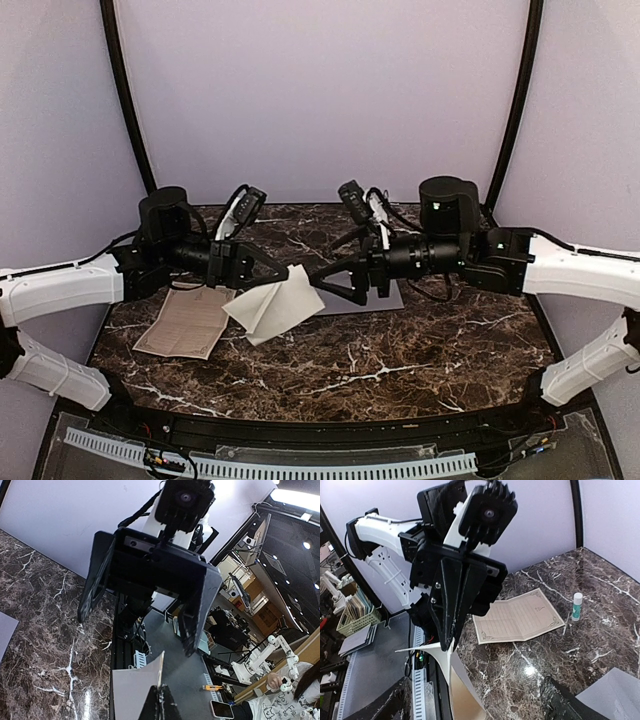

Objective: Place the letter into the envelope and seal it
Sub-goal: Fold the letter.

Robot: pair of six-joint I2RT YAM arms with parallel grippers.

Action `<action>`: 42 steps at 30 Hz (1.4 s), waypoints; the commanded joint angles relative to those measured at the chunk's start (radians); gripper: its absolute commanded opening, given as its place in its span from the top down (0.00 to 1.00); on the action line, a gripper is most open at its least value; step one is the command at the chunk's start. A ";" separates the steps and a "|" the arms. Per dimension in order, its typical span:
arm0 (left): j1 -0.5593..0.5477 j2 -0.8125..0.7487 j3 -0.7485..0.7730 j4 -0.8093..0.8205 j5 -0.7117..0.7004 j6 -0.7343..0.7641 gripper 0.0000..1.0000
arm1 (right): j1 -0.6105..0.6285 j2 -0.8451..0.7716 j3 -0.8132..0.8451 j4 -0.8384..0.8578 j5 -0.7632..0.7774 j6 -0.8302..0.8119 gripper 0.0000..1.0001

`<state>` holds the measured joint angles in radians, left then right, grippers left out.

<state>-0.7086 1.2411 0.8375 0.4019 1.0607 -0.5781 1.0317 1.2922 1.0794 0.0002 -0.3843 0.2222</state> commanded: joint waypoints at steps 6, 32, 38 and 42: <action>0.005 -0.008 0.020 0.028 0.074 -0.009 1.00 | 0.008 0.094 0.052 0.064 -0.207 0.018 0.33; -0.010 0.042 0.230 -0.634 -0.183 0.437 0.37 | 0.014 0.174 0.162 -0.131 -0.054 -0.051 1.00; -0.014 0.048 0.233 -0.669 -0.175 0.462 0.59 | 0.013 0.182 0.178 -0.148 -0.050 -0.066 1.00; -0.023 0.056 0.221 -0.654 -0.140 0.456 0.72 | 0.010 0.180 0.184 -0.146 -0.048 -0.068 1.00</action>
<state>-0.7189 1.2957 1.0481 -0.2306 0.8898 -0.1501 1.0416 1.4666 1.2285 -0.1555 -0.4465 0.1692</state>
